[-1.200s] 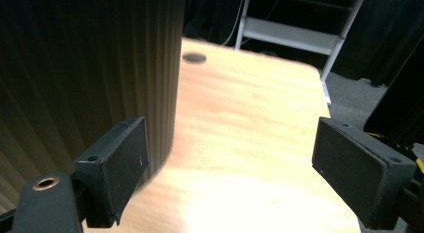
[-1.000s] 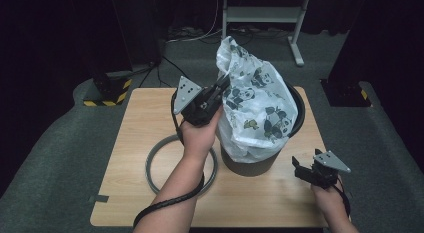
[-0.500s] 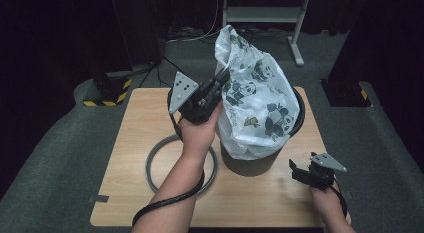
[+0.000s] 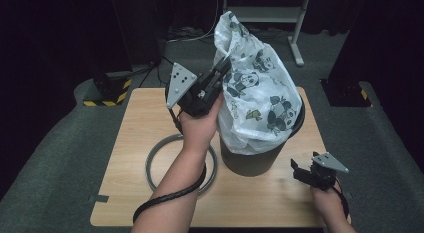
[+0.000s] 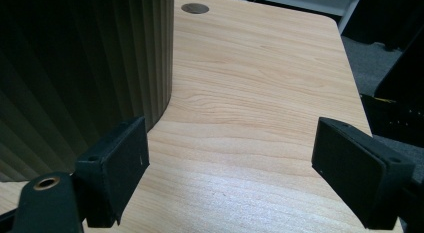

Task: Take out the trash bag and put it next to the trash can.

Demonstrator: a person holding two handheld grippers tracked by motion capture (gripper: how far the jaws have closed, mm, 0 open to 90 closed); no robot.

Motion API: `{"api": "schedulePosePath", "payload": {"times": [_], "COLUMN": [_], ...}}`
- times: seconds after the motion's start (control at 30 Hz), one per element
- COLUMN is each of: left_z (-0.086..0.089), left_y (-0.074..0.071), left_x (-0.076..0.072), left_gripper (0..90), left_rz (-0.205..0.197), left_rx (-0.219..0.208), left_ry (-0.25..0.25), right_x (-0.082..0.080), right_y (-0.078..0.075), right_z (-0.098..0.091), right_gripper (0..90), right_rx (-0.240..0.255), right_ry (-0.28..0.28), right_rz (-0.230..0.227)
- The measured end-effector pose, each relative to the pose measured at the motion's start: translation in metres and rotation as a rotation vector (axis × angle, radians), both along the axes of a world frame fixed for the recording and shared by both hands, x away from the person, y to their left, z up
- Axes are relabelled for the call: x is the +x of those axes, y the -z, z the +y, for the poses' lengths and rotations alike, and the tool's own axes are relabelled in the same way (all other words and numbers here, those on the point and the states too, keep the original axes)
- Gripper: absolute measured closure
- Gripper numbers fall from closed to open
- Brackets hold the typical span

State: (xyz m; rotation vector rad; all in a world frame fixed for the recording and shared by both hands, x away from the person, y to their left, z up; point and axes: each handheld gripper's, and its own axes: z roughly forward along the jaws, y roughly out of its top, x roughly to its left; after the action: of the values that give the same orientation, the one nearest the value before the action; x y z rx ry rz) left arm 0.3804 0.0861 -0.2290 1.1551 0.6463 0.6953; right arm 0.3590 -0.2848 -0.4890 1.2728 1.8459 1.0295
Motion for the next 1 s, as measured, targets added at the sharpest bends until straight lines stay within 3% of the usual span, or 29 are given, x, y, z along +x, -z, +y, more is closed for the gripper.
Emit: {"api": "schedulePosePath", "payload": {"times": [0.47,0.7,1.0], "left_z": [0.003,0.016,0.042], "left_y": [-0.032,-0.039,-0.042], "left_x": [-0.010,-0.017,-0.031], "left_gripper": [89.8,89.8,89.7], "left_rz": [-0.077,-0.088,-0.099], "left_rx": [-0.030,-0.036,-0.023], "left_ry": [-0.005,-0.028,-0.060], "right_x": [0.000,0.000,0.002], "right_y": [0.001,0.003,0.012], "right_z": [-0.005,-0.002,0.004], "right_gripper": [14.9,14.9,15.0], "right_rx": [0.004,0.000,-0.044], "right_ry": [0.021,0.001,-0.047], "right_rz": [0.007,0.022,0.061]}}
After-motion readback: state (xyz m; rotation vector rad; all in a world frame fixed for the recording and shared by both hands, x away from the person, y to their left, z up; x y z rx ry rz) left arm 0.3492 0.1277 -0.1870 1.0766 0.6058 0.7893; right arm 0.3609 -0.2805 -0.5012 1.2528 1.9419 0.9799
